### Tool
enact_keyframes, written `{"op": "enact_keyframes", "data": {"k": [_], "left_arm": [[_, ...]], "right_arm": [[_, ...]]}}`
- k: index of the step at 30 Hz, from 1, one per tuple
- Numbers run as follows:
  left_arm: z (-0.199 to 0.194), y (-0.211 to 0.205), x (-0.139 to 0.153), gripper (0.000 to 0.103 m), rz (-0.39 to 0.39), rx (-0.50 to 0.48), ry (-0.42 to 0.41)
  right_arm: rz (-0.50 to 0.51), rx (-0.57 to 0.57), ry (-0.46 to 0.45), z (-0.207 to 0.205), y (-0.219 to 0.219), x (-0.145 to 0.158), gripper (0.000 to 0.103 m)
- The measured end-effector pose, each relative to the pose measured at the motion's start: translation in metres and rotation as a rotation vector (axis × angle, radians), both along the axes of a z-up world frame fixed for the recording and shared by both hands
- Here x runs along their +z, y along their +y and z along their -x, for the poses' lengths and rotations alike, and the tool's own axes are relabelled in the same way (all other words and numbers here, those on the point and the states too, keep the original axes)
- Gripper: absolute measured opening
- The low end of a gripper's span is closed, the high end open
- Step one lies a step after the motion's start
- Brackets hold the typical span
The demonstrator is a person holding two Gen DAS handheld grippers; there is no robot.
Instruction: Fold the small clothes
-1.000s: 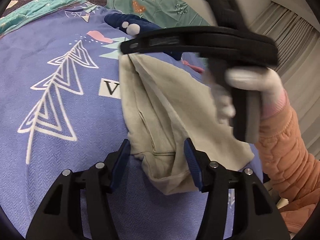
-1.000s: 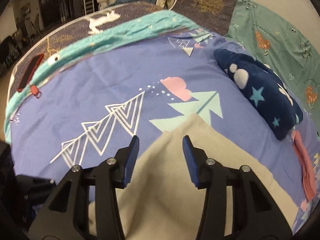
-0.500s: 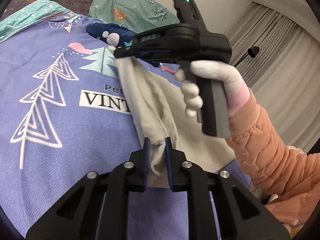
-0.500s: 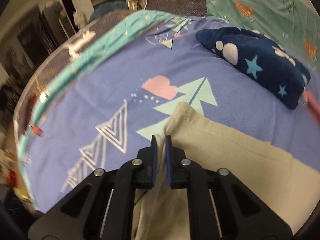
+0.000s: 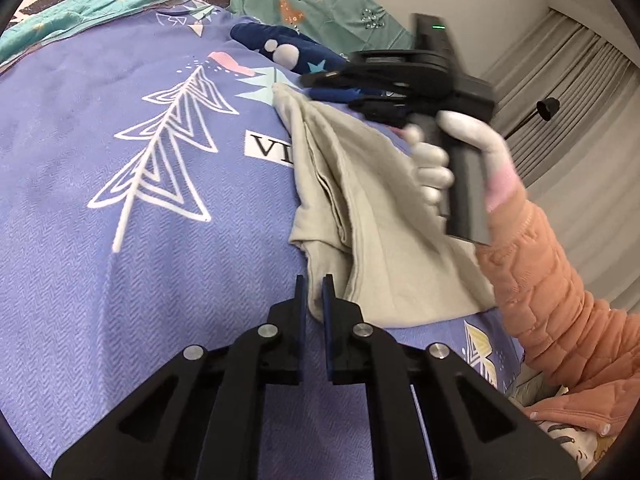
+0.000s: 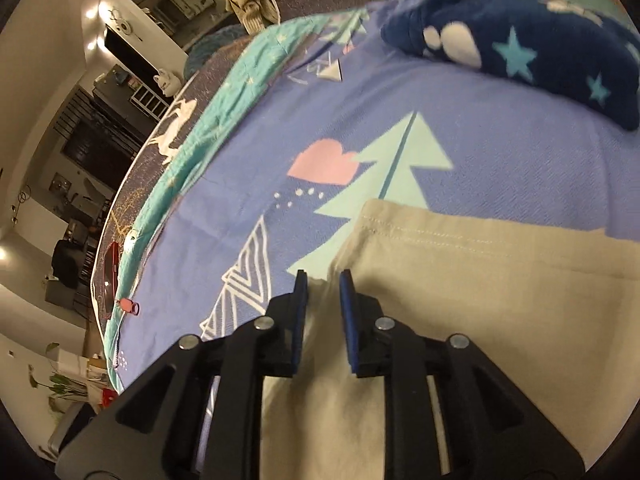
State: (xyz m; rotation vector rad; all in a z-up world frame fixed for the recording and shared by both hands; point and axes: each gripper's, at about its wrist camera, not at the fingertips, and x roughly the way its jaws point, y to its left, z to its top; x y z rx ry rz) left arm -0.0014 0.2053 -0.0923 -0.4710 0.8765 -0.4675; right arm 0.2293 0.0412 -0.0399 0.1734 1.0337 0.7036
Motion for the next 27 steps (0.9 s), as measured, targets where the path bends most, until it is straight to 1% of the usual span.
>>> {"op": "enact_keyframes", "data": {"k": [2, 3, 4, 5, 6, 8, 10, 11, 12, 13, 14, 15, 16, 17, 18, 19, 20, 22, 23, 24, 26, 27], "left_arm": [[0.000, 0.004, 0.001, 0.007, 0.002, 0.015, -0.005], [0.002, 0.006, 0.003, 0.008, 0.008, 0.020, -0.015], [0.005, 0.008, 0.006, 0.010, 0.023, 0.017, -0.034], [0.007, 0.008, 0.010, 0.015, 0.040, 0.005, -0.053], [0.008, 0.007, 0.013, 0.018, 0.052, -0.012, -0.071], [0.008, -0.001, 0.016, 0.031, 0.047, -0.047, -0.089], [0.004, -0.013, 0.011, 0.033, -0.002, -0.078, -0.069], [0.001, -0.017, 0.006, 0.024, -0.027, -0.079, -0.050], [-0.001, -0.019, 0.000, 0.008, -0.049, -0.073, -0.023], [-0.002, -0.015, -0.007, 0.002, -0.035, -0.061, 0.012], [0.000, -0.009, -0.007, 0.002, 0.000, -0.050, 0.023], [0.004, -0.003, -0.006, 0.002, 0.005, -0.038, 0.029], [0.007, -0.001, -0.005, 0.001, -0.011, -0.036, 0.029], [0.010, 0.001, -0.005, 0.002, -0.027, -0.034, 0.029], [0.012, 0.002, -0.006, 0.002, -0.031, -0.032, 0.033], [0.014, 0.003, -0.007, 0.002, -0.026, -0.030, 0.037], [0.012, 0.003, -0.007, 0.002, -0.024, -0.025, 0.037], [0.014, 0.003, -0.002, 0.001, -0.037, -0.006, 0.020], [0.014, 0.004, 0.003, 0.001, -0.040, 0.003, 0.003], [0.015, 0.004, 0.009, 0.001, -0.032, 0.009, -0.023], [0.014, 0.002, 0.023, 0.001, -0.012, 0.000, -0.079], [0.012, -0.001, 0.029, 0.001, -0.011, -0.010, -0.105]], "right_arm": [[0.025, 0.027, -0.057, 0.014, -0.006, 0.012, 0.027], [0.033, 0.060, -0.079, 0.026, -0.009, 0.018, 0.027], [0.037, 0.081, -0.087, 0.033, -0.012, 0.020, 0.027], [0.046, 0.103, -0.094, 0.042, -0.014, 0.021, 0.027], [0.061, 0.128, -0.101, 0.053, -0.016, 0.021, 0.027], [0.088, 0.152, -0.107, 0.068, -0.020, 0.016, 0.028], [0.096, 0.156, -0.097, 0.076, -0.023, 0.009, 0.029], [0.094, 0.155, -0.091, 0.079, -0.025, 0.006, 0.029], [0.094, 0.148, -0.086, 0.083, -0.027, 0.003, 0.029], [0.100, 0.140, -0.090, 0.087, -0.030, 0.001, 0.030], [0.114, 0.129, -0.104, 0.092, -0.033, 0.001, 0.033], [0.142, 0.110, -0.140, 0.100, -0.036, 0.003, 0.042], [0.169, 0.088, -0.176, 0.106, -0.039, 0.004, 0.049], [0.201, 0.056, -0.216, 0.112, -0.042, 0.006, 0.065], [0.239, 0.011, -0.259, 0.121, -0.046, 0.007, 0.072], [0.255, -0.007, -0.280, 0.127, -0.049, 0.007, 0.072], [0.257, -0.006, -0.281, 0.132, -0.051, 0.004, 0.071], [0.240, -0.014, -0.236, 0.139, -0.057, -0.005, 0.054], [0.236, -0.024, -0.219, 0.140, -0.059, -0.009, 0.037], [0.234, -0.035, -0.188, 0.143, -0.062, -0.015, 0.025], [0.224, -0.052, -0.142, 0.147, -0.069, -0.027, 0.023], [0.205, -0.068, -0.150, 0.152, -0.074, -0.029, 0.021]]}}
